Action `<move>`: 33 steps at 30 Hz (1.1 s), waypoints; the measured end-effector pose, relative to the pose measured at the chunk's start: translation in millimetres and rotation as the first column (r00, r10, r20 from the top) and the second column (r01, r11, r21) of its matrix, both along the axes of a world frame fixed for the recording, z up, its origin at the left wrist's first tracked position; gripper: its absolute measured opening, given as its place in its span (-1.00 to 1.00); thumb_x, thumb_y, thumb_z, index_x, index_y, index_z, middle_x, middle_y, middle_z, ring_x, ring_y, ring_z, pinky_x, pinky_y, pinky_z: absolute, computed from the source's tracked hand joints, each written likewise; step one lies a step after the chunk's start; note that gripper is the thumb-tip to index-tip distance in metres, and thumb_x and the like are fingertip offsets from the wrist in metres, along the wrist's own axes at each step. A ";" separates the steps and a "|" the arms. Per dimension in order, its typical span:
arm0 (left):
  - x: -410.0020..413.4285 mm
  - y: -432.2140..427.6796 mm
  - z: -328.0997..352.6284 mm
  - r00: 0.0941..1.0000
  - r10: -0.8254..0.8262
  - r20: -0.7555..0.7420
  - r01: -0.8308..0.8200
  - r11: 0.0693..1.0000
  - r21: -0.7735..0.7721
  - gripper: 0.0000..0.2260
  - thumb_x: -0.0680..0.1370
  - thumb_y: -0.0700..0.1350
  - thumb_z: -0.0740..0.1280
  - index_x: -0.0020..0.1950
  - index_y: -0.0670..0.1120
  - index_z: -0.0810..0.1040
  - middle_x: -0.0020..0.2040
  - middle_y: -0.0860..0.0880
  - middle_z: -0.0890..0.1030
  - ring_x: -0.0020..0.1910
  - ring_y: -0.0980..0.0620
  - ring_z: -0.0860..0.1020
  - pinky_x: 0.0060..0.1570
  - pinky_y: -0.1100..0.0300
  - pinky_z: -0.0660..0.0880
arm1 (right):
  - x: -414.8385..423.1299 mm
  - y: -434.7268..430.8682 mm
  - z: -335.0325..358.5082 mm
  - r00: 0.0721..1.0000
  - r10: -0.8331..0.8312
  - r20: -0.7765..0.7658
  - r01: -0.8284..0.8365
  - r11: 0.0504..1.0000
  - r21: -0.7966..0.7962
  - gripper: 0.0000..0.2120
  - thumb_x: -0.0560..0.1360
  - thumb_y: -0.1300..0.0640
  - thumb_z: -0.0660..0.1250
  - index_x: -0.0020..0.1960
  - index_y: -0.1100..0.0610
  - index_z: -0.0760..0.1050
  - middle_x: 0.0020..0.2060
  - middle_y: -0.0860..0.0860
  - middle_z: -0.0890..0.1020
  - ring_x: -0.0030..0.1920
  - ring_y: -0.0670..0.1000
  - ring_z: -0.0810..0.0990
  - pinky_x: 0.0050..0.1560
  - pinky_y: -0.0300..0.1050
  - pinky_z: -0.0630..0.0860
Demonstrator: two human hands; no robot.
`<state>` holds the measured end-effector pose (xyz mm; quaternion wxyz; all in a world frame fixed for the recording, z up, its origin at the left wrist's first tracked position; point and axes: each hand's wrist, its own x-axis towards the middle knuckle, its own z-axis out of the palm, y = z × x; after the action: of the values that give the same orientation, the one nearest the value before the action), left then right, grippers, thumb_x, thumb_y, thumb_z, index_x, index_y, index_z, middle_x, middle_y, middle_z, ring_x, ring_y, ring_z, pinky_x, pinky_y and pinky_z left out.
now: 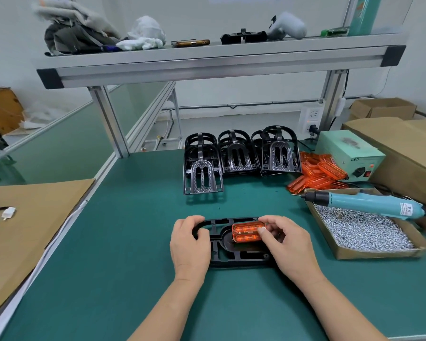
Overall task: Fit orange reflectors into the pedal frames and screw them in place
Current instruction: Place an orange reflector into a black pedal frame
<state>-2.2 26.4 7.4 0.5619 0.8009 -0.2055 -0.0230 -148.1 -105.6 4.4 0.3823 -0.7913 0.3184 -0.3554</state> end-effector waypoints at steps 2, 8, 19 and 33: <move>-0.2 0.2 0.2 1.000 0.000 -0.001 0.000 1.000 -0.007 -0.70 0.51 -0.33 0.28 -0.04 0.09 0.59 -0.03 0.14 0.54 0.01 0.10 0.55 0.04 0.31 0.35 | 0.3 -0.2 -0.2 1.000 0.008 -0.024 -0.008 1.000 0.009 -0.83 0.48 0.21 0.49 0.02 0.00 0.67 -0.20 -0.11 0.62 -0.14 -0.14 0.57 -0.09 -0.42 0.43; -1.0 1.2 1.4 1.000 -0.005 -0.008 0.005 1.000 -0.011 -0.69 0.51 -0.33 0.29 -0.08 0.10 0.60 -0.05 0.14 0.54 0.00 0.08 0.55 -0.01 0.34 0.35 | 1.7 -0.2 1.1 0.979 0.023 -0.202 -0.034 0.998 -0.048 -0.87 0.44 0.17 0.50 -0.05 -0.01 0.66 -0.20 -0.11 0.57 -0.17 -0.17 0.54 -0.11 -0.41 0.38; -8.9 -12.3 29.2 0.605 -0.495 0.623 0.257 0.863 0.436 -0.89 0.48 -0.12 0.39 -0.13 0.07 0.70 -0.08 0.12 0.63 -0.01 0.01 0.54 0.05 0.03 0.39 | 5.2 5.0 8.0 0.962 0.031 -0.271 -0.051 0.996 -0.068 -0.90 0.44 0.19 0.45 -0.22 0.04 0.58 -0.24 -0.04 0.50 -0.17 -0.07 0.47 -0.11 -0.18 0.36; -21.3 -17.4 19.5 0.654 -0.663 0.364 0.415 0.717 0.560 -0.79 0.58 -0.10 0.27 0.00 0.02 0.72 -0.07 0.11 0.64 -0.06 0.07 0.46 0.11 0.17 0.38 | -71.9 -76.3 53.1 0.700 -0.404 -0.589 0.284 0.914 -0.289 -0.89 0.50 0.17 0.37 -0.17 0.03 0.62 -0.17 0.07 0.65 0.00 0.22 0.62 -0.03 0.03 0.54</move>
<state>-23.4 9.0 26.9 0.2552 0.7740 -0.5794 -0.0109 -220.0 -181.8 57.5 0.1063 -0.8206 0.5389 -0.1577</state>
